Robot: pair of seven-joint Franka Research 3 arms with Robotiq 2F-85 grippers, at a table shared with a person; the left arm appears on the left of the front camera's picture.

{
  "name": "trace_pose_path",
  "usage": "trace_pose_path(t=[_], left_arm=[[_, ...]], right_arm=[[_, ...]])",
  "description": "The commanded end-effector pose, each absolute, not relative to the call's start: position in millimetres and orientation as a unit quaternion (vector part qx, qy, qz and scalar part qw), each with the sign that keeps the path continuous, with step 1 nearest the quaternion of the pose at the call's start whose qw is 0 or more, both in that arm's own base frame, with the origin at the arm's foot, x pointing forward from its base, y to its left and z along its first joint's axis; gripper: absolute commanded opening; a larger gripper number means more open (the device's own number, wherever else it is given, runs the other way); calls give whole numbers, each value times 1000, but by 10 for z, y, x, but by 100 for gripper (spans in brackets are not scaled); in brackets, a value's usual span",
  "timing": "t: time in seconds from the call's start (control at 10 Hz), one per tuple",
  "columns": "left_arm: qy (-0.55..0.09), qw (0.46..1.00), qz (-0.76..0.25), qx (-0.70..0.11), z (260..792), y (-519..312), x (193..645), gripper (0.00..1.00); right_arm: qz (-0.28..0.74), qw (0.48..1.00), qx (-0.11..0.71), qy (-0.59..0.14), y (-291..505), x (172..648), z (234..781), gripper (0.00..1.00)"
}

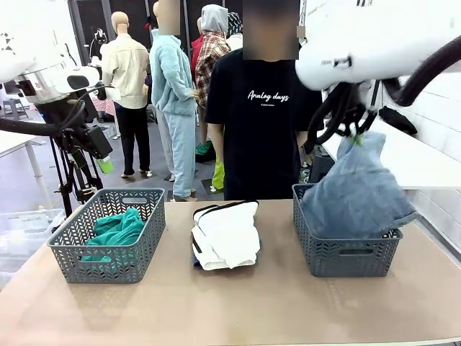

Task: Sort the tops and bottoms.
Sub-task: Sort the clothes according to human instructions.

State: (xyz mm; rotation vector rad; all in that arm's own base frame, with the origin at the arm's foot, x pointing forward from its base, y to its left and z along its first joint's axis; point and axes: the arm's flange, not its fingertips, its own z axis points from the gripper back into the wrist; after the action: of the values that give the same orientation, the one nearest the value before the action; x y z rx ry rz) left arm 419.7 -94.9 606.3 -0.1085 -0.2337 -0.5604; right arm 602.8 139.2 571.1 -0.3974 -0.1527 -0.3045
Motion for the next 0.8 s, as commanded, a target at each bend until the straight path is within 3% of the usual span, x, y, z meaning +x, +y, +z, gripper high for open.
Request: trace_pose_path(t=[0.0, 0.3, 0.5, 0.6, 0.7], left_arm=[[-114, 950, -284, -65, 6070, -926, 4189, 100], [-114, 950, -284, -65, 6070, -926, 4189, 100], [-114, 950, -284, -65, 6070, -926, 4189, 100], [-114, 950, -284, -65, 6070, -926, 4189, 100], [-114, 950, -284, -65, 6070, -926, 4189, 100]], right_arm=[[-97, 985, -142, -10, 1421, 6049, 5410, 0], [-37, 998, -50, 30, 1439, 5764, 5206, 0], [-38, 995, -40, 84, 1407, 5764, 4985, 0], [-98, 992, -53, 52, 1319, 5786, 5214, 0], [-40, 996, -51, 55, 1508, 5823, 5105, 0]])
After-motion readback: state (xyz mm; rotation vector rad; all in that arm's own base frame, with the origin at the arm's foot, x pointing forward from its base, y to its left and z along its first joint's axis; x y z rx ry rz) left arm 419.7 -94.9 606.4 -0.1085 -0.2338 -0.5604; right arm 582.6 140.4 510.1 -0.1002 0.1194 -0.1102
